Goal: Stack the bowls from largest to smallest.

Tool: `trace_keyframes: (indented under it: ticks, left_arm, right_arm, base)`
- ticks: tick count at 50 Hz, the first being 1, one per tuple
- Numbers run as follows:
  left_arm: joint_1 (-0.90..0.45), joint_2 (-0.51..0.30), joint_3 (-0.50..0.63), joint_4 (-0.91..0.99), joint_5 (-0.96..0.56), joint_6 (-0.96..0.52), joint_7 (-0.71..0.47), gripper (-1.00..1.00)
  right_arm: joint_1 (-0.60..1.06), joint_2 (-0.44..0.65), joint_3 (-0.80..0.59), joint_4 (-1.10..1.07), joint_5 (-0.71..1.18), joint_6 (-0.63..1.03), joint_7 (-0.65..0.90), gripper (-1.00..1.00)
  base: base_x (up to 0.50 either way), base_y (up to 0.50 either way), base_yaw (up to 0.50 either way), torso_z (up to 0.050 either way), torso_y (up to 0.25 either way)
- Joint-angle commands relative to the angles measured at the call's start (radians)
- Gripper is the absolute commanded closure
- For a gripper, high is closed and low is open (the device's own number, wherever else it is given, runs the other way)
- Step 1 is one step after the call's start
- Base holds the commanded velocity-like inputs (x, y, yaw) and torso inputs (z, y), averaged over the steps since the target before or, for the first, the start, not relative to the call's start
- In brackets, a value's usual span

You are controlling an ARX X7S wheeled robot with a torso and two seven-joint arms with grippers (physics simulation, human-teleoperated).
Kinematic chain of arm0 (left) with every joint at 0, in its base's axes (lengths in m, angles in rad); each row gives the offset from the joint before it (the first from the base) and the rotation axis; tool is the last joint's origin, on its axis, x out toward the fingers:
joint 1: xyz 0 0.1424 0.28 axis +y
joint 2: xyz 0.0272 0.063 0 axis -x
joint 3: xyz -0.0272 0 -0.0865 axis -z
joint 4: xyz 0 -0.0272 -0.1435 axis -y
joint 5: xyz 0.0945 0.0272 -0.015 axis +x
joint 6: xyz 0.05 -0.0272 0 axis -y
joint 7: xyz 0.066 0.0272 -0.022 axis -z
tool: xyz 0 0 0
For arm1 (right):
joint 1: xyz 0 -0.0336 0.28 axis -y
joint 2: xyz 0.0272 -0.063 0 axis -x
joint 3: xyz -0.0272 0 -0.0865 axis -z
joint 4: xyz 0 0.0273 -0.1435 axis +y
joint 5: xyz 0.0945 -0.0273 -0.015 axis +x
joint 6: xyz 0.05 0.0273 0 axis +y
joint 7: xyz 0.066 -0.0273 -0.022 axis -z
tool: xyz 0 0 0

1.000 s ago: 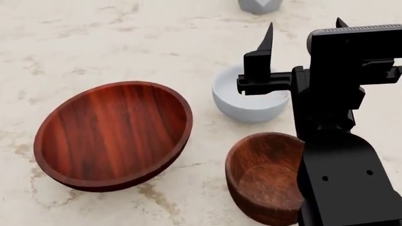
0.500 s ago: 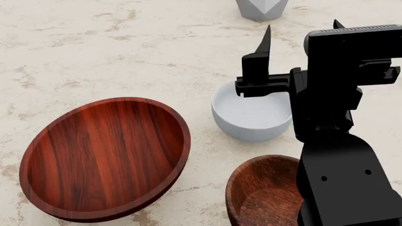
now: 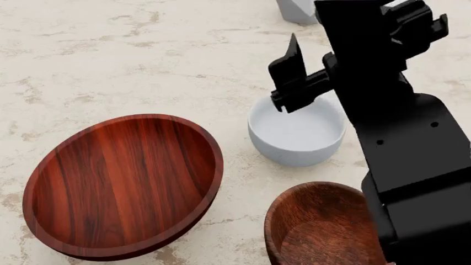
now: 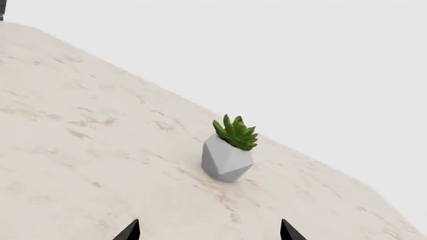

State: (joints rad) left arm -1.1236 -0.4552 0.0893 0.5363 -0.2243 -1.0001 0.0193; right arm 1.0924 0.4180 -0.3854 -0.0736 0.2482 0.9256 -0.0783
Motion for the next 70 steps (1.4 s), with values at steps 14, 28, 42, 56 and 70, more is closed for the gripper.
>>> trace_keyframes:
  ticks: [14,28,42,56,70]
  left_arm:
    - [0.007,0.018,-0.016,-0.018,0.012,0.026,0.015,-1.0]
    - [-0.004,0.008,-0.015,-0.002,0.007,0.001,0.013,-1.0]
    - [0.007,-0.004,-0.025,-0.001,0.003,0.007,0.015,-1.0]
    - [0.0,-0.011,-0.02,0.001,0.003,-0.001,0.012,-1.0]
    - [0.014,-0.015,-0.024,0.005,0.001,0.002,0.009,-1.0]
  right_arm:
    - [0.445,0.092,-0.355,0.279,-0.033,0.102,-0.476,-1.0]
    - [0.48,0.09,-0.457,0.319,-0.033,0.069,-0.597,-1.0]
    - [0.451,0.106,-0.482,0.24,0.01,0.078,-0.664,-1.0]
    - [0.406,0.083,-0.502,0.305,0.014,0.033,-0.672,-1.0]
    - [0.394,0.029,-0.514,0.432,-0.003,-0.035,-0.659,-1.0]
  base:
    - [0.0,0.0,0.0,0.0,0.0]
    - [0.0,0.0,0.0,0.0,0.0]
    - [0.0,0.0,0.0,0.0,0.0]
    - [0.0,0.0,0.0,0.0,0.0]
    - [0.0,0.0,0.0,0.0,0.0]
